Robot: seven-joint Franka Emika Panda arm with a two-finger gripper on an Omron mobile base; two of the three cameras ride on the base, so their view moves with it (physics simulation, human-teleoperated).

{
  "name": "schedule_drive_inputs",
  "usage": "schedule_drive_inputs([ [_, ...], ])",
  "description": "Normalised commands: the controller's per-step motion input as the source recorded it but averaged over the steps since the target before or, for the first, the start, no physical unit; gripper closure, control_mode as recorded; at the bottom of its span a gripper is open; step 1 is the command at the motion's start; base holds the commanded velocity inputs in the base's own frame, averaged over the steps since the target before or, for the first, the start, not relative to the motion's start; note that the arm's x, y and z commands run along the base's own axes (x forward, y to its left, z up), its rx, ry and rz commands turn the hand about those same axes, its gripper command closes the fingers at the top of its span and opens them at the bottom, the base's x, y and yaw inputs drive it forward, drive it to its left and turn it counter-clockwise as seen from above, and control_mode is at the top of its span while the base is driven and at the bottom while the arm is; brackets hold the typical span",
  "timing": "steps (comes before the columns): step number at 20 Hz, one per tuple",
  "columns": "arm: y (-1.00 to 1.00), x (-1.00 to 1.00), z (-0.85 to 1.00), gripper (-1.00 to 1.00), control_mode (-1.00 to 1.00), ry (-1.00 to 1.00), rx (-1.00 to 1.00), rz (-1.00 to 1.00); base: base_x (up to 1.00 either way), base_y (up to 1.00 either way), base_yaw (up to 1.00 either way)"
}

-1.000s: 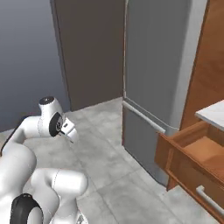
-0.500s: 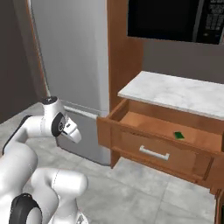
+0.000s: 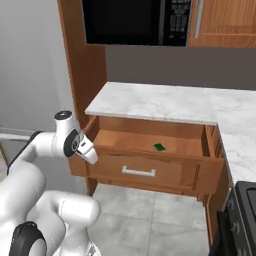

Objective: Restock the sink supplies by placing the sponge and soap dispenser on the counter and next to the sink. Make sure the soap dispenser is upright.

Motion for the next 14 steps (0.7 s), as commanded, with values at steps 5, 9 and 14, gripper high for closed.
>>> schedule_drive_inputs([
  [5, 0.0, 0.0, 0.0, -1.0, 1.0, 0.0, 0.0, 0.0, 0.51, -0.16, -0.13],
  [9, 0.0, 0.0, 0.0, -1.0, 1.0, 0.0, 0.0, 0.0, 0.58, -0.16, -0.01],
  [14, 0.0, 0.0, 0.0, -1.0, 1.0, 0.0, 0.0, 0.0, 0.55, -0.42, 0.01],
])
